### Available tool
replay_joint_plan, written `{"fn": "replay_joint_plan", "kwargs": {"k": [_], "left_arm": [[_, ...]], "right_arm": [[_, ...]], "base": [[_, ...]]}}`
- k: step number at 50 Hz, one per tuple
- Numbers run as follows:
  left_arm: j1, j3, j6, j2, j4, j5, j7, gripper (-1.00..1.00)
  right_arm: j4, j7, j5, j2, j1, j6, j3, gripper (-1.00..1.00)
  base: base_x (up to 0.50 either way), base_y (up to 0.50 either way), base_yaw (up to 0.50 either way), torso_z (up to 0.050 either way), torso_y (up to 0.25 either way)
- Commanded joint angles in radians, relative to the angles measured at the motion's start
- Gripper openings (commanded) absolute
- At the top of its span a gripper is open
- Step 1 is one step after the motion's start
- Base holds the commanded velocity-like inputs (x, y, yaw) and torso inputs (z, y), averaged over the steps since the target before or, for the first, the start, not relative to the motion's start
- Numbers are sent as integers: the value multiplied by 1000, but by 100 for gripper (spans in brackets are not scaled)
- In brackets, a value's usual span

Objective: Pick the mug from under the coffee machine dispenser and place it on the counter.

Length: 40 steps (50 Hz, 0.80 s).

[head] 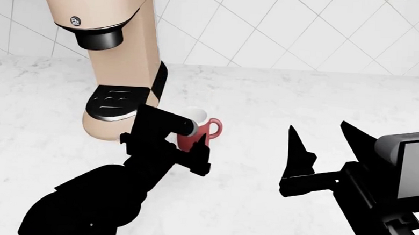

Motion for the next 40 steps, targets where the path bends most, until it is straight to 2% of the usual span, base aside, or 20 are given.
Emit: {"fn": "replay_joint_plan", "kwargs": {"k": [1,14,27,40], "left_arm": [[24,13,-16,-10,-15,-24,-9,100],[32,6,-30,-13,14,-41,-28,100],[65,-22,-72,-33,155,-90,-72,100],[94,-119,-165,-37,322,-220,-141,100]], "right_arm": [[-4,3,6,5,1,-8,-5,100],[8,-8,-13,3,3,-18,-26,100],[16,-10,-27,4,9,-24,-45,100],[23,-18,-35,4,3,-42,-48,100]], "base": [[0,0,0,0,0],[0,0,0,0,0],[0,0,0,0,0],[0,0,0,0,0]]}}
